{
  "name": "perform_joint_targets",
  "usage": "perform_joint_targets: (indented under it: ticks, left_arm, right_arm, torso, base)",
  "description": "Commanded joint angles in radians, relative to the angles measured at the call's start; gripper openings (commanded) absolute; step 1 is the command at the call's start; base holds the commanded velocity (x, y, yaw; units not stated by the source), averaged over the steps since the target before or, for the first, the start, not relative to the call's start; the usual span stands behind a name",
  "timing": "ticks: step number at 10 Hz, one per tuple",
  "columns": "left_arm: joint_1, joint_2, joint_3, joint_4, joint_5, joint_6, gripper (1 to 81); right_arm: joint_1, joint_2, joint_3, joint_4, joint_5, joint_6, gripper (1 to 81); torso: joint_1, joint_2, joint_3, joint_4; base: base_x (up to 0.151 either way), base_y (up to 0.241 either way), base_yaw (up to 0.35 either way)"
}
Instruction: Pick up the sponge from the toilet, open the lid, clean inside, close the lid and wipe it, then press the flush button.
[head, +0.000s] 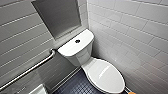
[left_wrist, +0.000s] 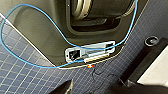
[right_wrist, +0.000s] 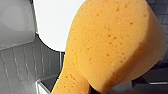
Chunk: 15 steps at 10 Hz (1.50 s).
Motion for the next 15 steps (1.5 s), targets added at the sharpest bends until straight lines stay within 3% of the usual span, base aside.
perform_joint_targets:
  ticks: [1, 4, 6, 9, 13, 15]
  left_arm:
    - [0.042, -0.013, 0.009, 0.005, 0.061, -0.002, 81.1]
    - [0.039, -0.019, 0.009, 0.005, 0.029, 0.000, 81.1]
    - [0.041, -0.021, 0.009, 0.004, 0.029, -0.002, 81.1]
    - [0.046, -0.030, 0.008, -0.001, 0.029, -0.002, 81.1]
    - [0.055, -0.034, 0.012, -0.010, 0.029, -0.003, 81.1]
    - [0.067, -0.031, 0.009, -0.012, 0.029, -0.003, 81.1]
  right_arm:
    - [0.434, 0.218, -0.213, -0.051, -0.479, 0.002, 1.0]
    - [0.595, 0.394, -0.364, -0.098, -0.629, 0.001, 1.0]
    - [0.645, 0.494, -0.413, -0.142, -0.646, 0.001, 1.0]
    - [0.643, 0.655, -0.571, -0.192, -0.572, -0.005, 1.0]
    - [0.534, 0.850, -0.921, -0.194, -0.335, -0.001, 1.0]
    - [0.514, 0.908, -1.038, -0.194, -0.310, -0.002, 1.0]
  torso:
    - [0.000, 0.000, 0.000, 0.000]
    - [0.000, 0.000, 0.000, 0.000]
    - [0.000, 0.000, 0.000, 0.000]
    - [0.000, 0.000, 0.000, 0.000]
    - [0.000, 0.000, 0.000, 0.000]
    - [0.000, 0.000, 0.000, 0.000]
  base:
    - [0.000, 0.000, 0.000]
    - [0.000, 0.000, 0.000]
    - [0.000, 0.000, 0.000]
    - [0.000, 0.000, 0.000]
    - [0.000, 0.000, 0.000]
    - [0.000, 0.000, 0.000]
